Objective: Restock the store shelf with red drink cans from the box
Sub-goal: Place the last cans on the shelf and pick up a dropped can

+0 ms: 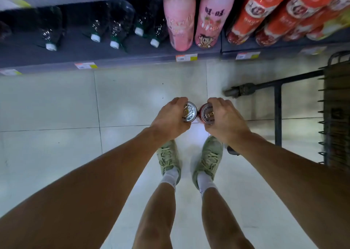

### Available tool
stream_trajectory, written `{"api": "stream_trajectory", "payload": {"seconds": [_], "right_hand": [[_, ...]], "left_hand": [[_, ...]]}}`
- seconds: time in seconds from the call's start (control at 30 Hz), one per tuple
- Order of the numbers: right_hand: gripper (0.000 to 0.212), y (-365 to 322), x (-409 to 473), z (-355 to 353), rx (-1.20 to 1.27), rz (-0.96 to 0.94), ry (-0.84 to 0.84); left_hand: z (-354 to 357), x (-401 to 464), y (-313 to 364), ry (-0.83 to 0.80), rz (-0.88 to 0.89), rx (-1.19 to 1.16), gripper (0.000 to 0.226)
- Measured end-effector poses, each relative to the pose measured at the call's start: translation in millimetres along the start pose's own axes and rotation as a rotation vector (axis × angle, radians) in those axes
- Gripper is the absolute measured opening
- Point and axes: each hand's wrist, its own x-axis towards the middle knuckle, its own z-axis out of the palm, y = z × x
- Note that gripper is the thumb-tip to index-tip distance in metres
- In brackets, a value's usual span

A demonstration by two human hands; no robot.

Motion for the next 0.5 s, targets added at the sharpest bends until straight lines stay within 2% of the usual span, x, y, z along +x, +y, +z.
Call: {"api": "stream_trajectory", "payload": {"seconds": [0.17, 0.37, 0.5], "right_hand": [[0.059, -47, -53, -66, 0.009, -0.031, 0.098], [0.066, -111, -102, -165, 0.035, -0.137, 0.195], [0.070, -153, -130, -229, 0.102, -0.162, 0.212]], "left_hand": [[-69, -60, 36, 0.079, 0.002, -0.097, 0.071], [-162, -124, 83, 0.192, 0.021, -0.283, 0.065], [-226, -162, 109, 0.253, 0.084, -0.270, 0.060]]}}
